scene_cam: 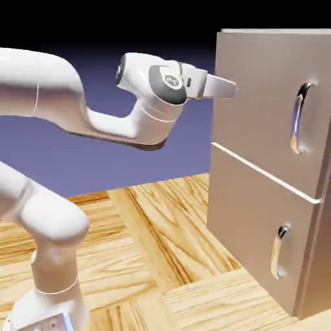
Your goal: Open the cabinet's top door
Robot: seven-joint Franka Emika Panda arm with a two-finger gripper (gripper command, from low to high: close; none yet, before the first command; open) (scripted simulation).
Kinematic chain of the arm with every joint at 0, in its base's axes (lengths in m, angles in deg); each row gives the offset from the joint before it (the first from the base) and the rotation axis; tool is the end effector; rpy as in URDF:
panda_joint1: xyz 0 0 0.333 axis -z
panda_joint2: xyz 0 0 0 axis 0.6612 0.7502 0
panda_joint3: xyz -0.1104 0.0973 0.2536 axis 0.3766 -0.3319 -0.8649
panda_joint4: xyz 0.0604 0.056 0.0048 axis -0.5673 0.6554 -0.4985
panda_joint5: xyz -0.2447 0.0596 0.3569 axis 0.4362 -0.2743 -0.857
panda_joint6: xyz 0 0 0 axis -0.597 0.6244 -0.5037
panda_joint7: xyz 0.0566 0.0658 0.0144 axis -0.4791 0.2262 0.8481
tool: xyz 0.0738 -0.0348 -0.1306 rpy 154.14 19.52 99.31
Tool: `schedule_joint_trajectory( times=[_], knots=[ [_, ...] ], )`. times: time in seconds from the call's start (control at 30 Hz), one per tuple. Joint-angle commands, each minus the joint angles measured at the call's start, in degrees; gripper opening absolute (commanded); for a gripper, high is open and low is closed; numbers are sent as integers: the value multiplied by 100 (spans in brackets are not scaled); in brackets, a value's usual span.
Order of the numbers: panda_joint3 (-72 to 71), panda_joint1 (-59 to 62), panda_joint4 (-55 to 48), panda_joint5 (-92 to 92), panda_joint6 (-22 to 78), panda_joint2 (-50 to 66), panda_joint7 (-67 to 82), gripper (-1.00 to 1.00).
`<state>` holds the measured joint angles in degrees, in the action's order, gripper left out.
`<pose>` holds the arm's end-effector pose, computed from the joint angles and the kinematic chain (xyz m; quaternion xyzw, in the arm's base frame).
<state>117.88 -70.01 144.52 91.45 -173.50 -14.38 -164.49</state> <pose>0.4728 -0.0066 0.5968 -0.7307 0.2481 -0.5856 0.2481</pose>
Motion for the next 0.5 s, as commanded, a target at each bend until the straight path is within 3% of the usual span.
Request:
schedule_joint_trajectory(
  times=[0.0,0.47],
  knots=[
    [97,-78,-60,250,-9,-33,-182,0],
    [1453,-1174,-893,3739,-135,-498,-2726,0]
  ],
)
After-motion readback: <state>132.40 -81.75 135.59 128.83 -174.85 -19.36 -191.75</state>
